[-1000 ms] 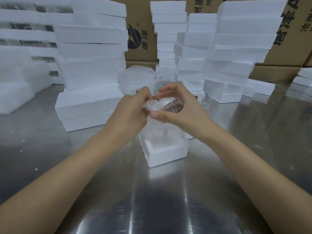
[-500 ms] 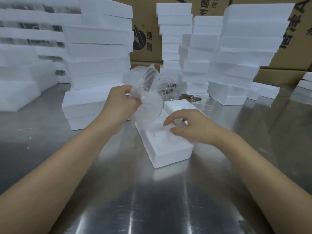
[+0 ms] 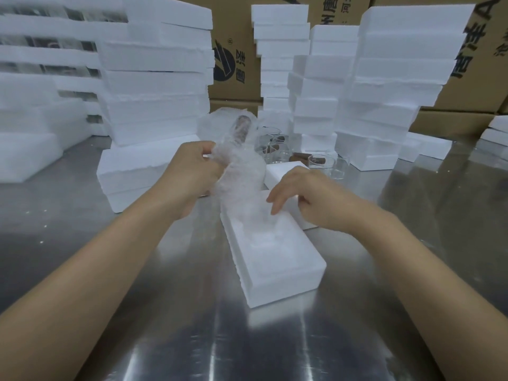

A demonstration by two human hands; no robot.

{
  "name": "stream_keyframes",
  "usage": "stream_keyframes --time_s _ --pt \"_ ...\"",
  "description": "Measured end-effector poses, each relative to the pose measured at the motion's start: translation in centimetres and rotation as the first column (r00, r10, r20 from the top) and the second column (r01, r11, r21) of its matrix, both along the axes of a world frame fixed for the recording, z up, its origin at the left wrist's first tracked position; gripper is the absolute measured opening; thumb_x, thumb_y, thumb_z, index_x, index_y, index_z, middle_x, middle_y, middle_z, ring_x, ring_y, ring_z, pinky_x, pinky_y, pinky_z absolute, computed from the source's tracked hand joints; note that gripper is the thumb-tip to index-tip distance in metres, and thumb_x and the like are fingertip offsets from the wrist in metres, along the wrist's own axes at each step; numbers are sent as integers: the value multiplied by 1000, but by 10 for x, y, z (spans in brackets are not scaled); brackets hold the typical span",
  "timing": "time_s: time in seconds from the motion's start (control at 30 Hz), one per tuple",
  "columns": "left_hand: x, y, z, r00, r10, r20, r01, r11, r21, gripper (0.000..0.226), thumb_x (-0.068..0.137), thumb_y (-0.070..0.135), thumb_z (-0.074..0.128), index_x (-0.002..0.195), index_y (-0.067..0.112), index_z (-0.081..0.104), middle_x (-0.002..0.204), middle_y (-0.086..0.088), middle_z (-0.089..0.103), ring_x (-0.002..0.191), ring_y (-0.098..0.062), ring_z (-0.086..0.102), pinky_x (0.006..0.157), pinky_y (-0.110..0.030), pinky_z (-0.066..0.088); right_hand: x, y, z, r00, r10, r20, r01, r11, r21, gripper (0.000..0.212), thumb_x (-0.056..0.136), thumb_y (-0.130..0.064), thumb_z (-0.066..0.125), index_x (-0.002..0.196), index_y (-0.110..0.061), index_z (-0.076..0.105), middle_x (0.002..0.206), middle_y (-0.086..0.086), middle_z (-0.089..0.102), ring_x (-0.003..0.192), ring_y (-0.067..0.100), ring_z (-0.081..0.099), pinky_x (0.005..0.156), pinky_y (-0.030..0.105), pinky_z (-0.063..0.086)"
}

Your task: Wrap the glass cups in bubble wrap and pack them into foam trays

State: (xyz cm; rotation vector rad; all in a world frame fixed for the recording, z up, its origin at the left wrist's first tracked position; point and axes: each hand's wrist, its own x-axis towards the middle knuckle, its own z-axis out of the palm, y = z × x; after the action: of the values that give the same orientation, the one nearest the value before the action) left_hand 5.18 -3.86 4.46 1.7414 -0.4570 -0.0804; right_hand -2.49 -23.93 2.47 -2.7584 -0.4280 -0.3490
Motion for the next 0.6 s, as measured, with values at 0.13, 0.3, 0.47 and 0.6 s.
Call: stream_keyframes --time_s 0.13,0.3,0.47,0.6 --pt "1 0 2 1000 -7 -29 7 1000 12 17 90 3 61 105 11 65 81 -9 67 63 -21 61 63 -29 50 -7 0 6 990 47 -130 -47 999 4 45 75 5 54 97 -28 74 115 -20 64 122 -1 38 109 24 20" --pt "5 -1 1 998 27 -63 -26 999 23 16 93 7 58 104 -2 64 85 -14 64 66 -24 61 59 -25 49 -7 0 8 985 60 -163 -63 998 -16 24 78 -21 72 98 -35 73 103 -18 63 115 2 41 107 35 30" --pt "6 4 -4 995 17 98 -37 978 204 20 78 7 73 82 -6 59 69 -7 55 54 -13 52 58 -27 39 -3 -2 3 981 29 -190 -17 998 63 20 79 -25 77 98 -30 74 99 -10 64 97 6 55 92 30 43" --pt "4 6 -6 980 -55 193 -28 915 403 19 68 7 82 69 0 64 63 -2 56 58 -15 53 60 -25 39 -2 -1 1 981 9 -192 11 994 106 19 77 -26 78 96 -31 75 94 -13 66 91 0 57 85 19 43"
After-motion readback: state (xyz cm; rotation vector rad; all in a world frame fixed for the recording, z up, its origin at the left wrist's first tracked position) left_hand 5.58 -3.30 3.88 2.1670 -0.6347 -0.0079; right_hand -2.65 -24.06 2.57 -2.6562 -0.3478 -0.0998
